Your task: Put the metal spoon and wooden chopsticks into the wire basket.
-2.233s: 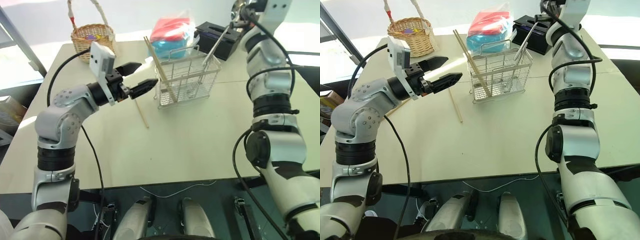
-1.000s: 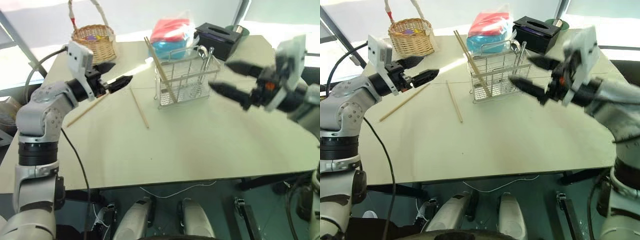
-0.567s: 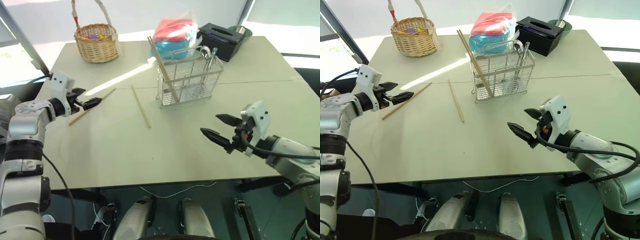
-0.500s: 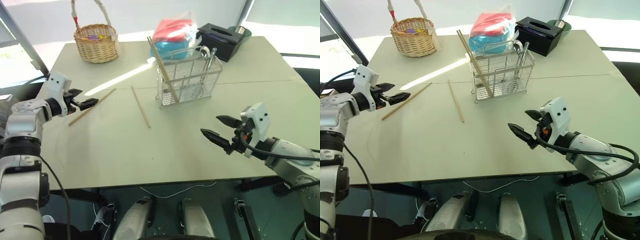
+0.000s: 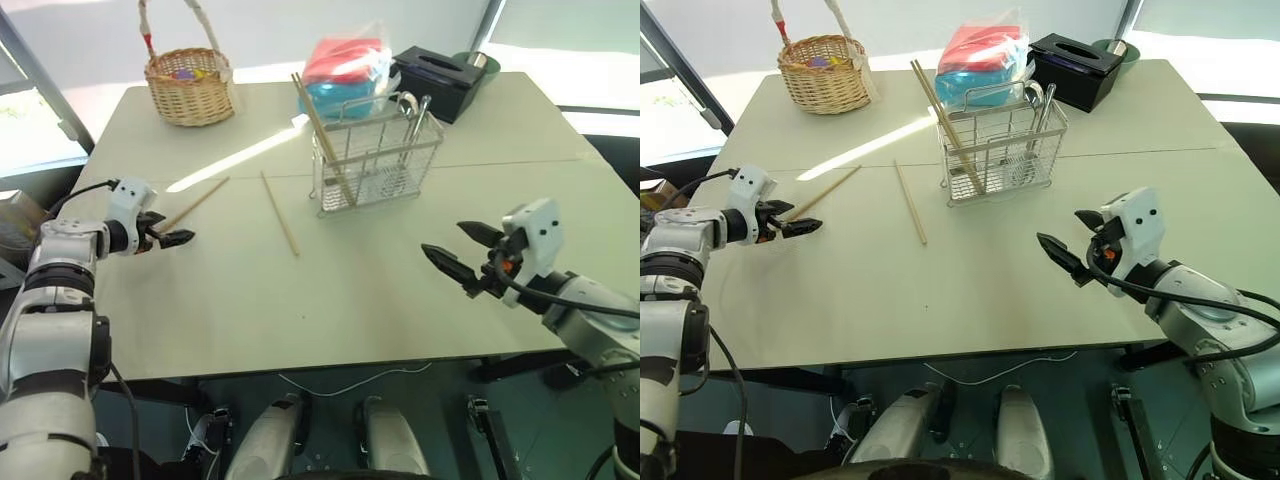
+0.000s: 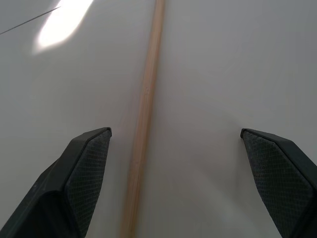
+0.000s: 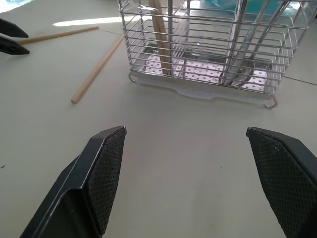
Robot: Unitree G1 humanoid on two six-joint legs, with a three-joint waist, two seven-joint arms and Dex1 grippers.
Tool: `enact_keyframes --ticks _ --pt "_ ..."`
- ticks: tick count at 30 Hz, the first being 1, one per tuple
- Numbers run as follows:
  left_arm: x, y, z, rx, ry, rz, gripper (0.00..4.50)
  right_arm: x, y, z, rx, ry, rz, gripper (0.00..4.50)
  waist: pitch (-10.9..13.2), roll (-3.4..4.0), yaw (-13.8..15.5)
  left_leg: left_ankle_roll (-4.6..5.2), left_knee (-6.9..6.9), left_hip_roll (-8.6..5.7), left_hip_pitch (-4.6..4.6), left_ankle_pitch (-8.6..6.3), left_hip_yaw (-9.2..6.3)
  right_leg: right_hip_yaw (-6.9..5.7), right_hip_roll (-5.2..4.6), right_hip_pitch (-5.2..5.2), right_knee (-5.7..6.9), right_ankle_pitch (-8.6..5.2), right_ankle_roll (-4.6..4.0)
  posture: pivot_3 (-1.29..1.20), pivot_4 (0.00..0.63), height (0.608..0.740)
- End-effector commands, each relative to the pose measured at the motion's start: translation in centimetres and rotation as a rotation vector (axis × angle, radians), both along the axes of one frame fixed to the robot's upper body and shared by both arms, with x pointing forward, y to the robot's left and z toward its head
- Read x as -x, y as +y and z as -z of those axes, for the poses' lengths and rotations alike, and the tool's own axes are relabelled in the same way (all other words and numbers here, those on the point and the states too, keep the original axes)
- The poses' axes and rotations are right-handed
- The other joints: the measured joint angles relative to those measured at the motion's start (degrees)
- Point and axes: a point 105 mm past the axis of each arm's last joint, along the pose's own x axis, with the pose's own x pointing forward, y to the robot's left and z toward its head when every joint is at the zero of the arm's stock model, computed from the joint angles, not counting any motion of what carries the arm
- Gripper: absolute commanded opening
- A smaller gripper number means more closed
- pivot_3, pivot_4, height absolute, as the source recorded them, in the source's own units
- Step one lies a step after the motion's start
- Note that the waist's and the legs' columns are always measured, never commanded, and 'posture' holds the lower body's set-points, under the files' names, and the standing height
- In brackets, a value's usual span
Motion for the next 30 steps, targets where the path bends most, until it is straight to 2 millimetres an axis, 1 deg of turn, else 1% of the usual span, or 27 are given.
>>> enact_keyframes --ticks 1,3,8,11,17,21,23,26,30 --pt "-0.4 0.6 -1.4 -0.041 -0.031 -0.015 4.43 0.4 -0.6 -0.9 0.007 -0.042 0.025 4.02 0.00 0.00 0.00 0.00 0.00 0.00 0.00 0.00 0.00 0.00 0.00 0.01 0.00 0.00 0.00 0.00 0.150 0.721" --pt "-0.3 0.8 -1.2 -0.056 -0.016 -0.021 4.43 0.4 -0.9 -0.9 0.006 -0.045 0.045 4.02 -0.01 -0.01 0.00 0.01 0.01 0.00 0.01 0.00 0.00 0.00 0.00 0.01 0.01 0.01 0.01 0.00 0.150 0.721" --pt "0.3 0.6 0.2 -0.094 0.069 0.015 4.43 0.4 -1.2 -1.2 0.002 -0.053 0.063 4.02 -0.02 -0.02 -0.02 0.00 0.05 0.00 0.02 0.00 0.00 0.00 0.00 0.04 0.03 0.01 0.02 0.00 0.150 0.721" --pt "0.6 0.9 1.1 -0.150 0.112 0.005 4.43 0.4 -1.2 -1.2 0.006 -0.053 0.065 4.02 -0.03 -0.02 -0.05 0.01 0.05 0.00 0.03 0.00 0.00 0.00 0.00 0.04 0.03 0.01 0.03 0.00 0.150 0.721" --pt "1.2 1.6 2.1 -0.220 0.206 -0.024 4.43 0.4 -1.4 -1.3 0.006 -0.055 0.069 4.02 -0.20 -0.03 -0.28 0.01 0.05 0.00 0.12 0.00 0.00 0.00 0.01 0.13 0.05 0.01 0.03 0.00 0.150 0.721" --pt "1.0 1.7 1.7 -0.244 0.235 -0.045 4.43 0.2 -1.4 -1.4 0.004 -0.057 0.067 4.02 -0.39 -0.01 -0.34 0.01 0.04 0.01 0.14 0.00 0.00 0.00 0.01 0.14 0.06 0.01 0.03 0.00 0.150 0.721" --pt "0.8 1.4 1.3 -0.212 0.256 -0.059 4.43 0.2 -1.3 -1.4 0.001 -0.058 0.066 4.02 -0.41 -0.02 -0.37 0.01 0.05 0.01 0.14 0.00 0.00 0.00 0.02 0.14 0.07 0.01 0.03 0.00 0.150 0.721" --pt "0.8 1.4 1.0 -0.189 0.272 -0.093 4.43 0.1 -1.3 -1.4 -0.001 -0.059 0.065 4.02 -0.41 -0.03 -0.38 0.02 0.05 0.01 0.13 0.00 0.00 0.00 0.03 0.13 0.07 0.01 0.04 0.00 0.150 0.721" --pt "0.6 1.3 0.5 -0.126 0.264 -0.132 4.43 0.1 -1.7 -1.6 -0.003 -0.070 0.083 4.02 -0.41 -0.03 -0.41 0.03 0.05 0.01 0.13 -0.01 0.00 0.00 0.03 0.13 0.07 0.01 0.04 0.00 0.150 0.721"
